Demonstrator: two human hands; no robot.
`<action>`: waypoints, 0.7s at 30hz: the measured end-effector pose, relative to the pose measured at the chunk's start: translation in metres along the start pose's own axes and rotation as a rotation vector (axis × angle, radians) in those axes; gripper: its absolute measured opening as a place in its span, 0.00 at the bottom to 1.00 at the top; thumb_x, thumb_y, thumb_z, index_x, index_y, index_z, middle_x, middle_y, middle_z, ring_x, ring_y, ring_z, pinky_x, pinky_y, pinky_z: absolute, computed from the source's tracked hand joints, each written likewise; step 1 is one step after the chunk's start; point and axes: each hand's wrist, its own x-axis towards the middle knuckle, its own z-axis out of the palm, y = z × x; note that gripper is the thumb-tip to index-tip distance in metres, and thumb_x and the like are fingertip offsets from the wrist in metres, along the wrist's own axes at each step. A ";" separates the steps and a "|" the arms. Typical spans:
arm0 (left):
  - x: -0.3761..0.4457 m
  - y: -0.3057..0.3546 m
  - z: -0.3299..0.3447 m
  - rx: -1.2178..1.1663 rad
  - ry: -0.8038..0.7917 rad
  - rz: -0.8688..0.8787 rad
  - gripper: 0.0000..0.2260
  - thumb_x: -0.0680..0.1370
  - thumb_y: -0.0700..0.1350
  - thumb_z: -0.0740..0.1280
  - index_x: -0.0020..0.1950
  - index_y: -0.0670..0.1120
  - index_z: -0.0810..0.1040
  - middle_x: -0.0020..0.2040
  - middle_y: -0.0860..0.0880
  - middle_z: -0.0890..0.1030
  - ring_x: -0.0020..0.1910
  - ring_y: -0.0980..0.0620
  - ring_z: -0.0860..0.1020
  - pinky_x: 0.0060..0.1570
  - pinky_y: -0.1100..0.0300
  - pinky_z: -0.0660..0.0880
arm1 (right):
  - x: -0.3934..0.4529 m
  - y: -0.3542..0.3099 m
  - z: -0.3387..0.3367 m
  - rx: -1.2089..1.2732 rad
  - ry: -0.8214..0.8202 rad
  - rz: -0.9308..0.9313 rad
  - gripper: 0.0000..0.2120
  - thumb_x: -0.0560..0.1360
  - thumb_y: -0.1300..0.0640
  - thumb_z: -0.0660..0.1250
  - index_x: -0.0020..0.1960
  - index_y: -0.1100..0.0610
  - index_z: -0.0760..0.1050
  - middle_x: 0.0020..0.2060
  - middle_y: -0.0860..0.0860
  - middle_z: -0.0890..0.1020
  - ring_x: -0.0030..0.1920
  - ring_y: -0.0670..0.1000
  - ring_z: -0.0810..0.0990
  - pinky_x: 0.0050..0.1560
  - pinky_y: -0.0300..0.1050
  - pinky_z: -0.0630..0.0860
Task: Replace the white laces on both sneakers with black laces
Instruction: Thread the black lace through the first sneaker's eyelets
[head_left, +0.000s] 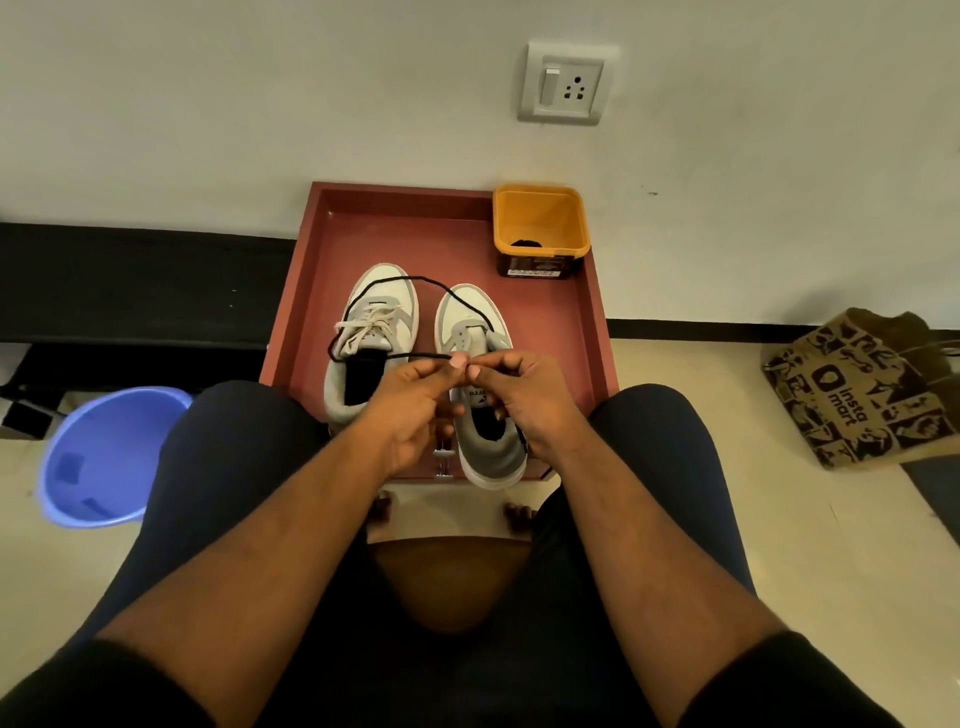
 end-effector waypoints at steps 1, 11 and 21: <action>0.002 0.002 0.001 -0.023 0.044 0.014 0.07 0.75 0.46 0.72 0.50 0.44 0.82 0.38 0.50 0.82 0.31 0.54 0.74 0.27 0.62 0.68 | -0.002 0.000 -0.001 -0.013 -0.007 0.012 0.04 0.75 0.62 0.69 0.47 0.59 0.83 0.36 0.55 0.81 0.30 0.45 0.74 0.30 0.37 0.71; 0.003 0.002 -0.001 -0.040 -0.003 0.039 0.04 0.75 0.44 0.71 0.46 0.44 0.82 0.37 0.48 0.81 0.30 0.55 0.75 0.25 0.64 0.72 | 0.005 -0.002 0.000 0.104 0.082 0.032 0.04 0.74 0.65 0.70 0.49 0.63 0.79 0.33 0.52 0.82 0.27 0.45 0.76 0.30 0.36 0.75; 0.011 0.000 0.001 -0.117 0.029 0.127 0.04 0.74 0.43 0.72 0.46 0.43 0.82 0.36 0.48 0.83 0.31 0.54 0.77 0.27 0.61 0.74 | 0.008 0.001 0.005 0.214 0.093 0.049 0.06 0.74 0.66 0.70 0.48 0.60 0.83 0.39 0.54 0.84 0.36 0.47 0.81 0.38 0.39 0.79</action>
